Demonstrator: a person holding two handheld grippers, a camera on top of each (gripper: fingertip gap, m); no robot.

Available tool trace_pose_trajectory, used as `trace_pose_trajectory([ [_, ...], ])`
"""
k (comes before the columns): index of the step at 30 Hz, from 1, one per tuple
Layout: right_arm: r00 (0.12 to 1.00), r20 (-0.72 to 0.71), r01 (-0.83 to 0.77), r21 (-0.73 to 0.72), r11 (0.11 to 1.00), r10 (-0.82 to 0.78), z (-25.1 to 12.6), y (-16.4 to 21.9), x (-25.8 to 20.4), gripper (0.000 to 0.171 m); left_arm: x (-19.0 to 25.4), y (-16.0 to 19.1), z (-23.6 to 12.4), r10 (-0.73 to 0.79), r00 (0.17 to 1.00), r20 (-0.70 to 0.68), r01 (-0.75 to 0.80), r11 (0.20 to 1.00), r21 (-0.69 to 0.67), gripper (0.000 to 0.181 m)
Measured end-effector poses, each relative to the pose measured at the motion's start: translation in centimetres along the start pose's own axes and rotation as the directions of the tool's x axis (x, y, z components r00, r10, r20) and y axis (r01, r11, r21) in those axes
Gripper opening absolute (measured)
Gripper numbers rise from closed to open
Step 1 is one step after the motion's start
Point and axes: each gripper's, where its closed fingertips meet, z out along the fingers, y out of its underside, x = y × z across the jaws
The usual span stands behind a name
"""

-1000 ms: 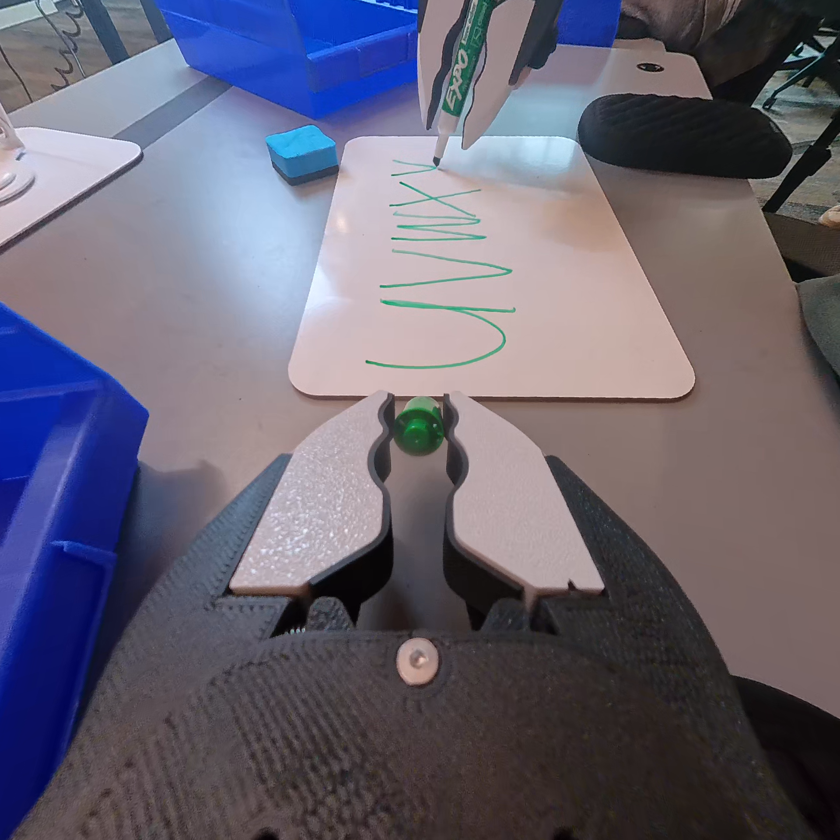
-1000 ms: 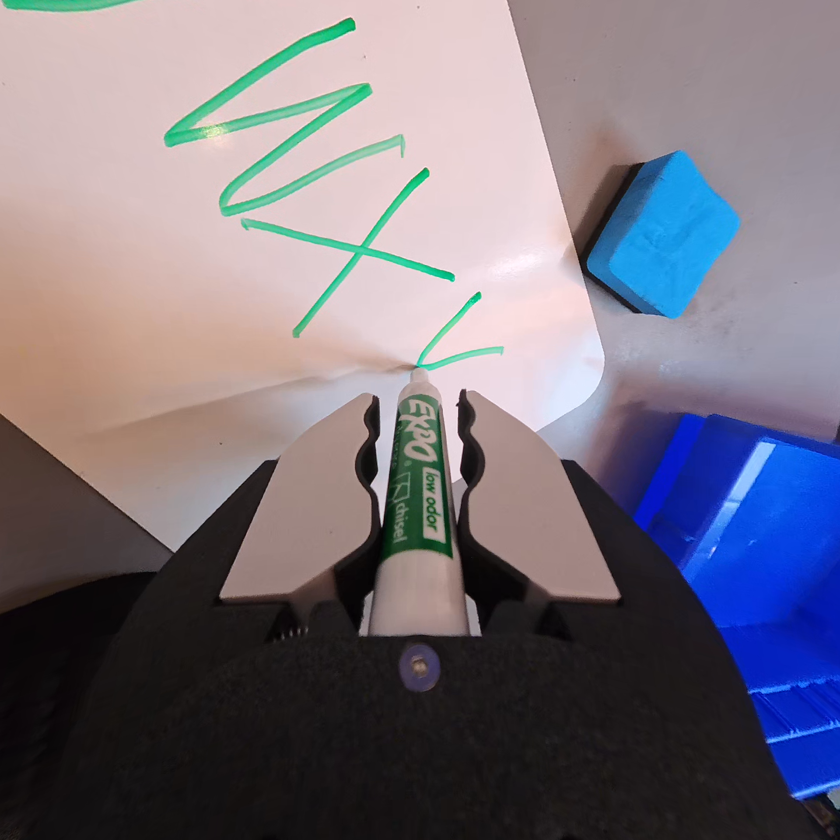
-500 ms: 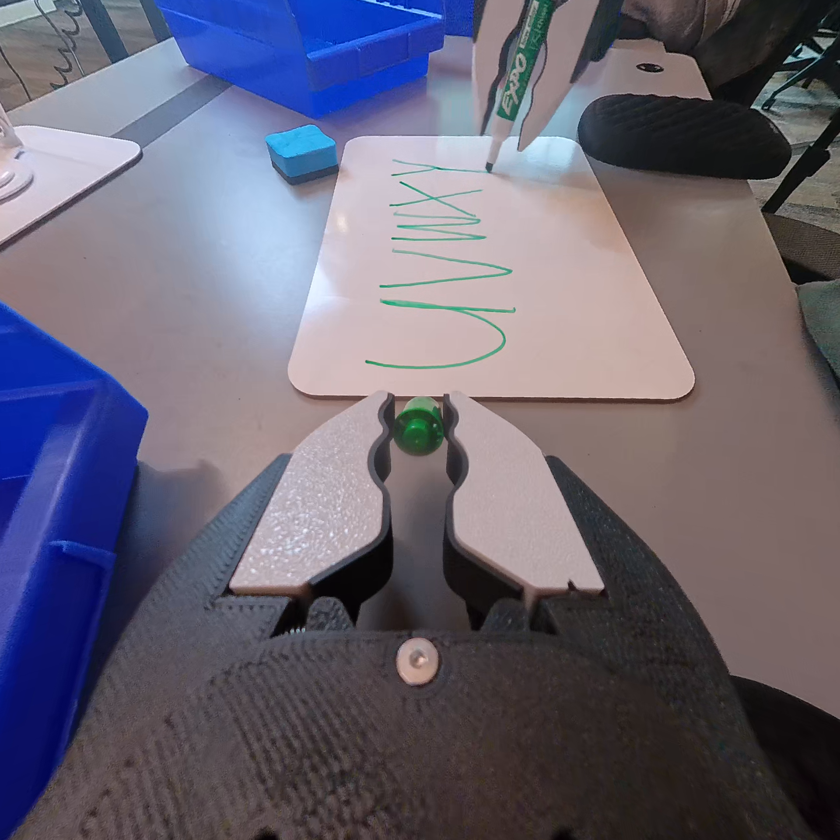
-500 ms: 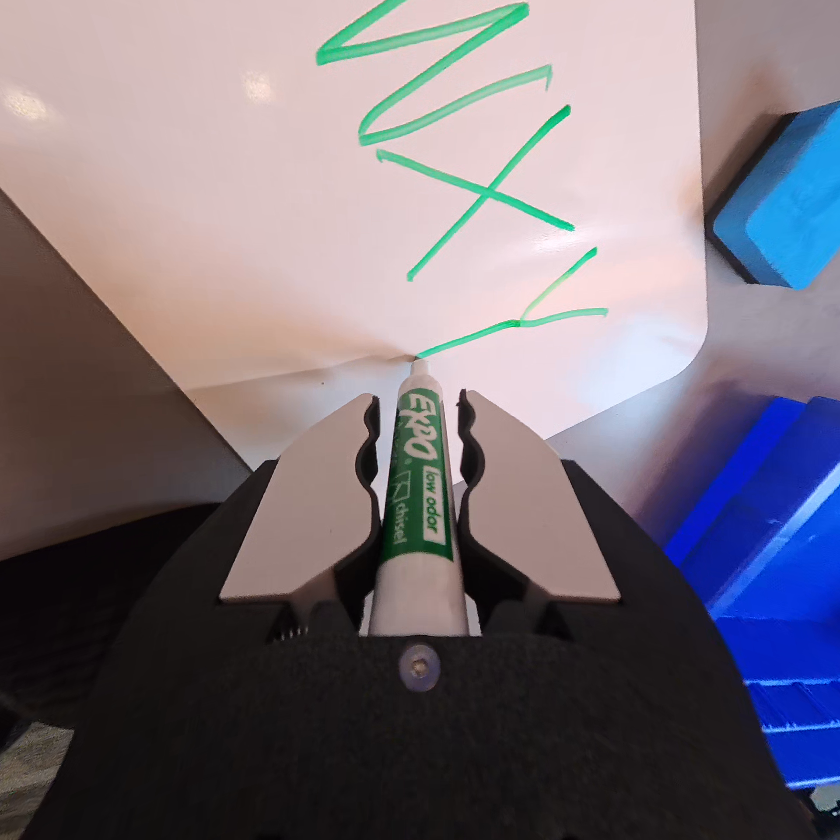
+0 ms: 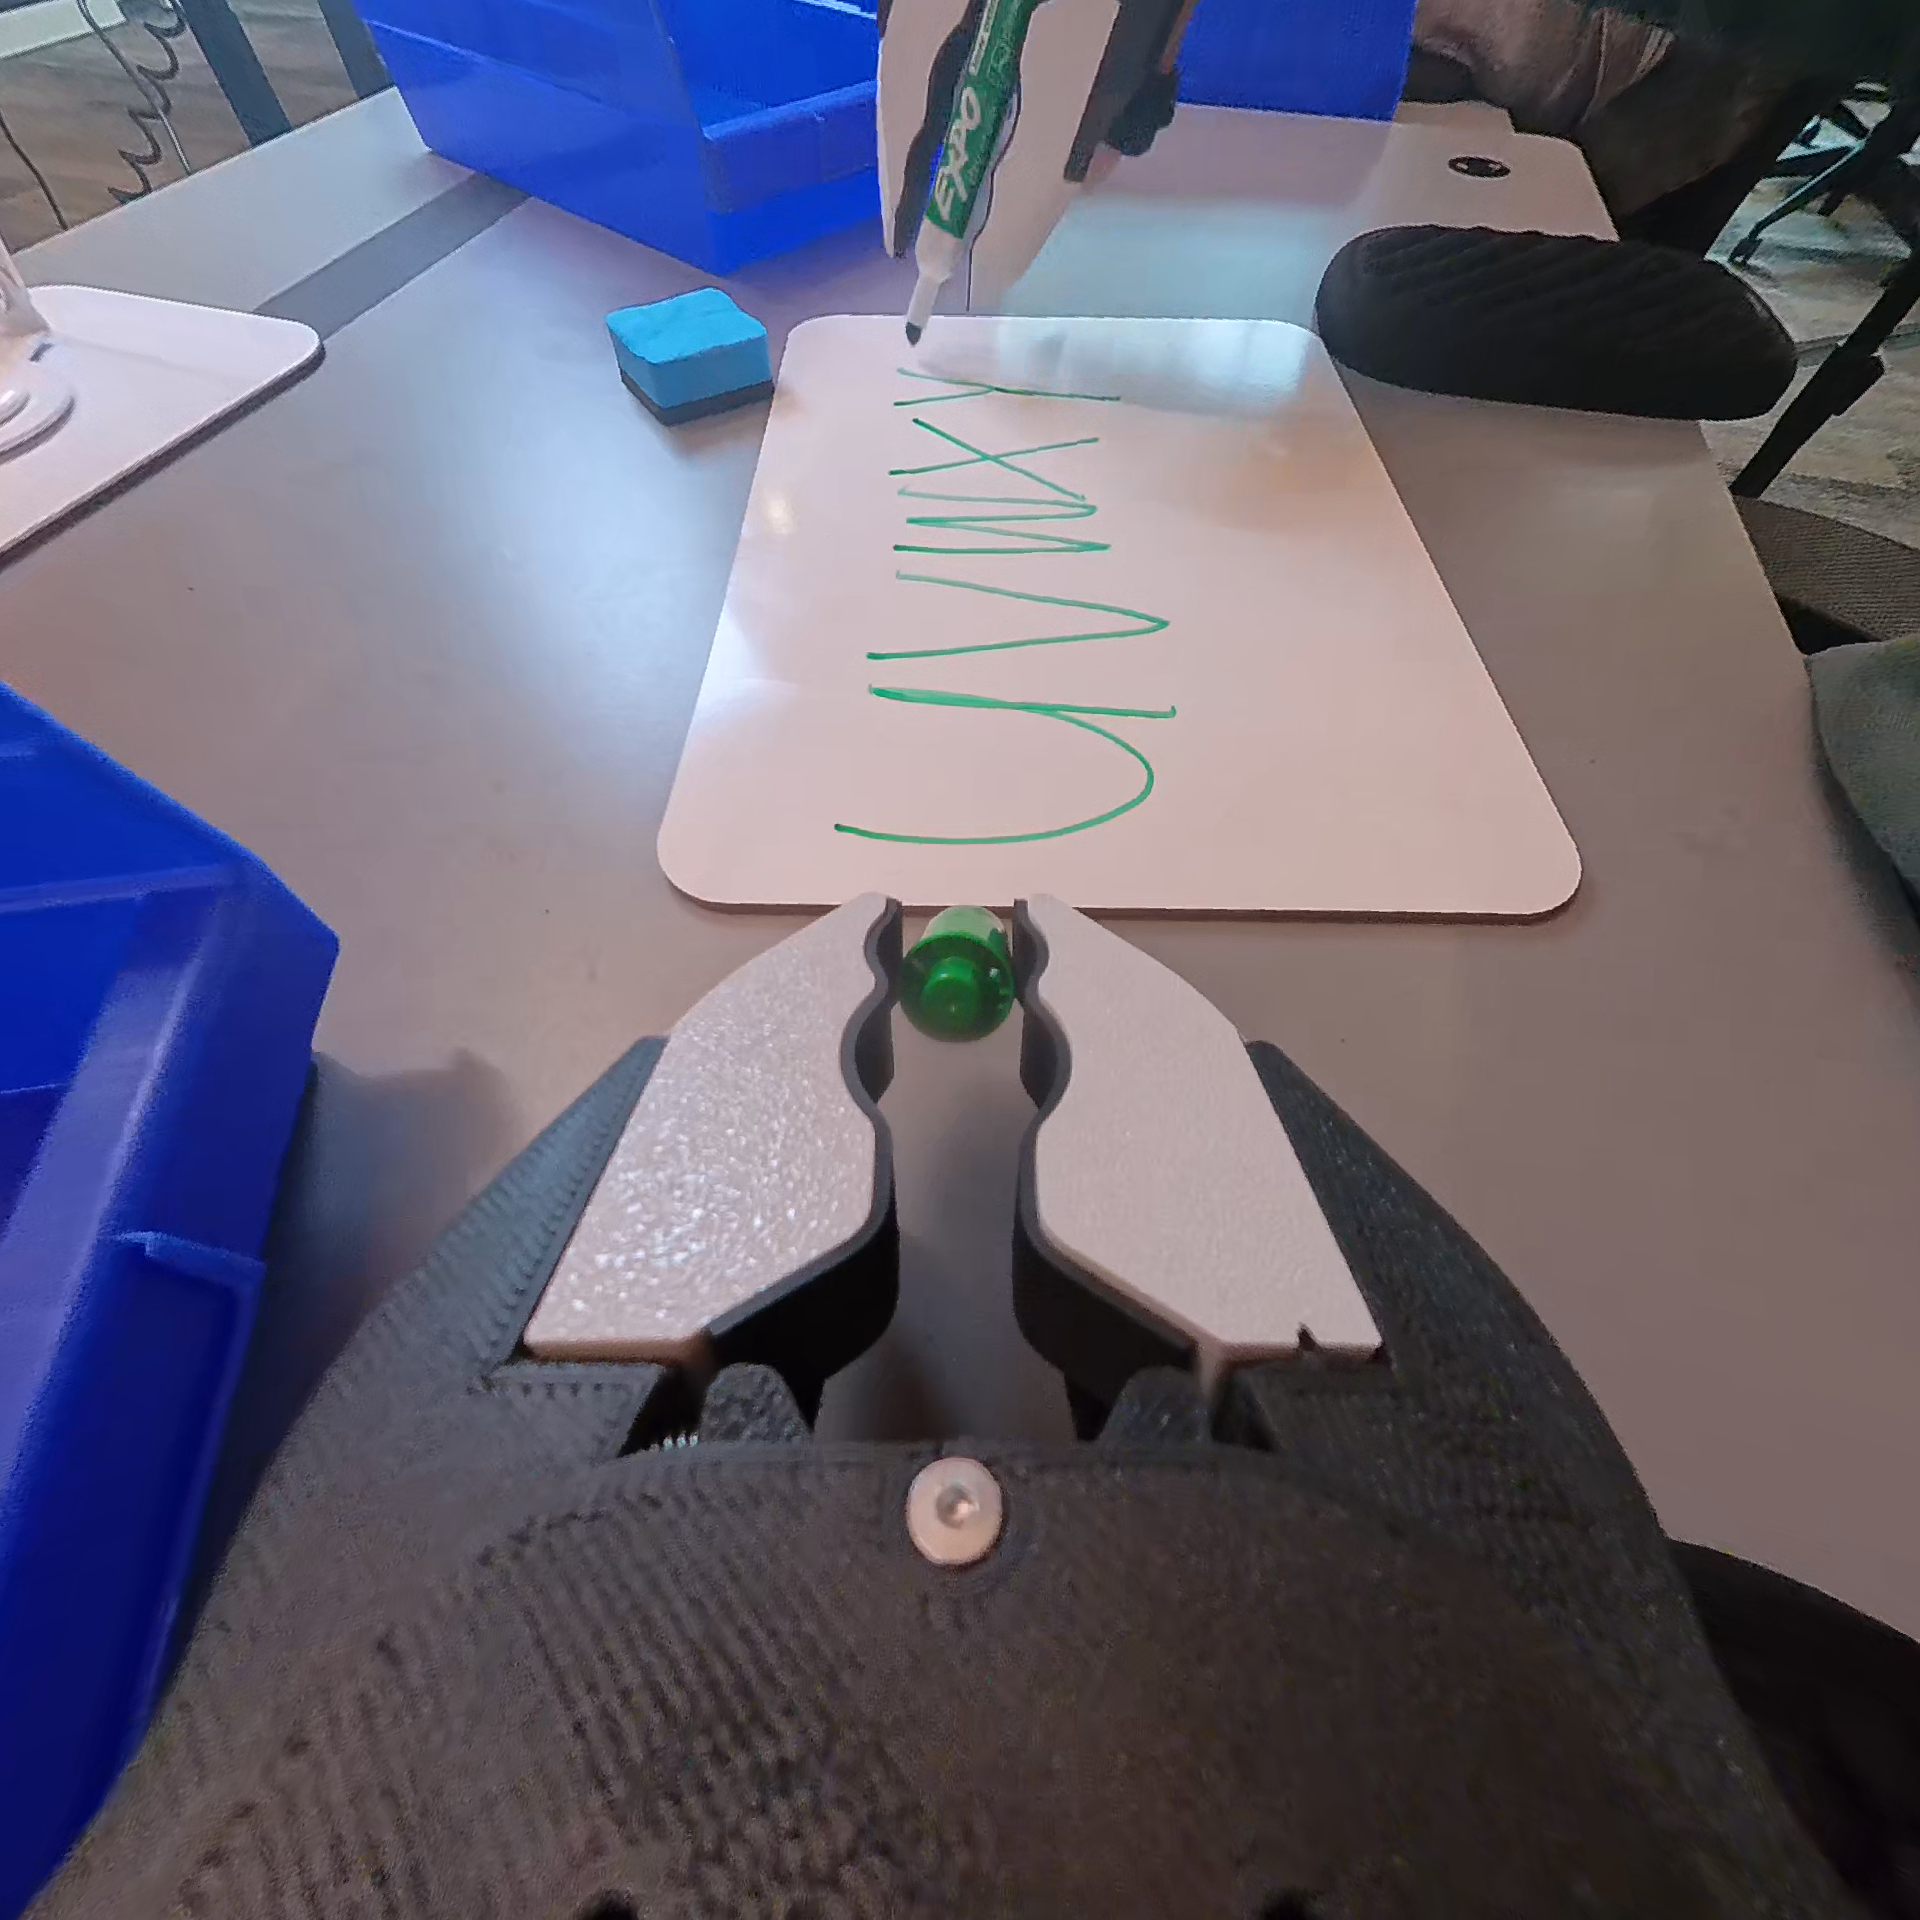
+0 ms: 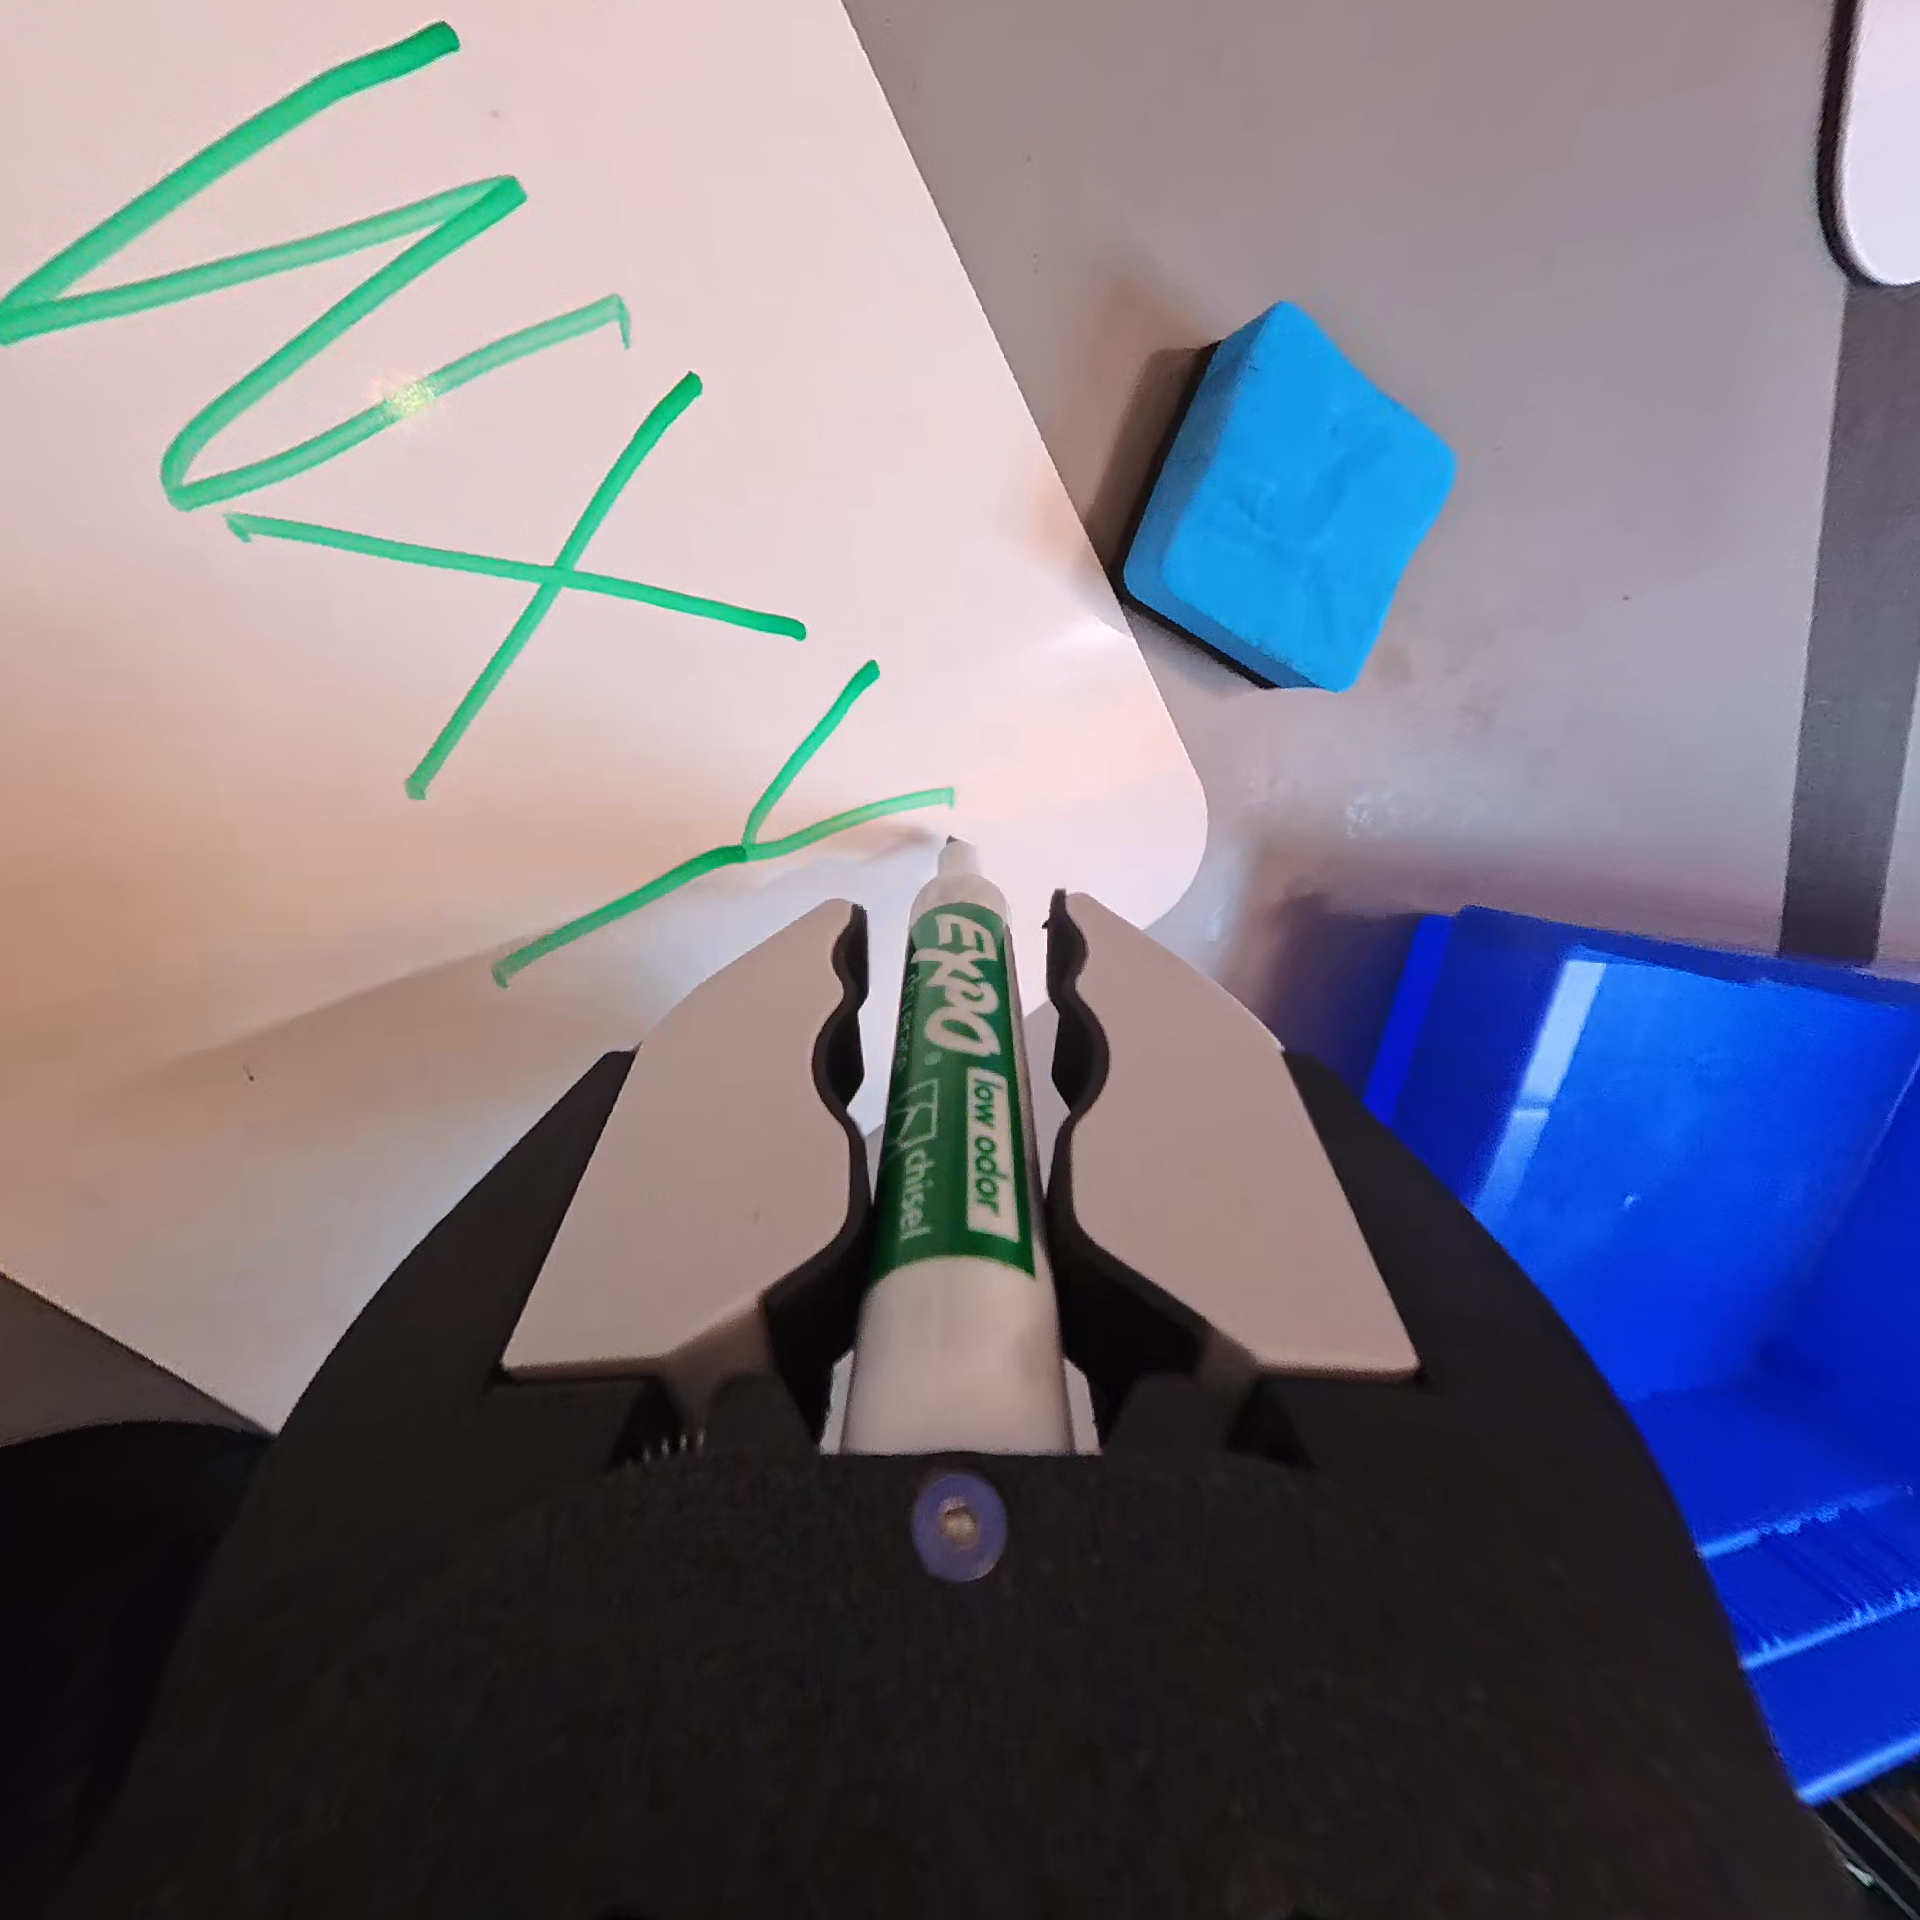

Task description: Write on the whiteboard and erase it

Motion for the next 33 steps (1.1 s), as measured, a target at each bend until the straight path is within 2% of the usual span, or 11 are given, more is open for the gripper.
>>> trace_pose_trajectory([
  [5,1.000,0.011,0.005,-0.028,1.000,-0.005,0.4,0.5,-0.2,0.034,0.0,0.0,0.0,0.000,1.000,0.000,0.000,1.000,-0.001,0.020],
  [13,0.999,-0.025,-0.038,-0.097,0.995,0.036,-0.2,4.2,1.0,0.033,-0.1,0.0,0.1,0.002,1.000,0.002,-0.002,1.000,-0.003,0.020],
  [19,0.999,-0.032,-0.025,-0.109,0.994,0.022,-0.2,4.2,0.8,0.033,-0.1,0.0,0.1,0.005,1.000,0.003,-0.005,1.000,-0.005,0.020],
  [28,0.990,0.130,0.065,-0.093,0.994,-0.053,-2.4,2.6,-7.0,0.034,-0.2,0.0,0.1,0.005,1.000,0.002,-0.005,1.000,-0.004,0.020],
  [33,0.995,0.089,0.052,-0.112,0.992,-0.042,-2.4,3.6,-6.4,0.034,-0.1,0.1,0.2,0.017,1.000,0.007,-0.017,1.000,-0.009,0.020],
])
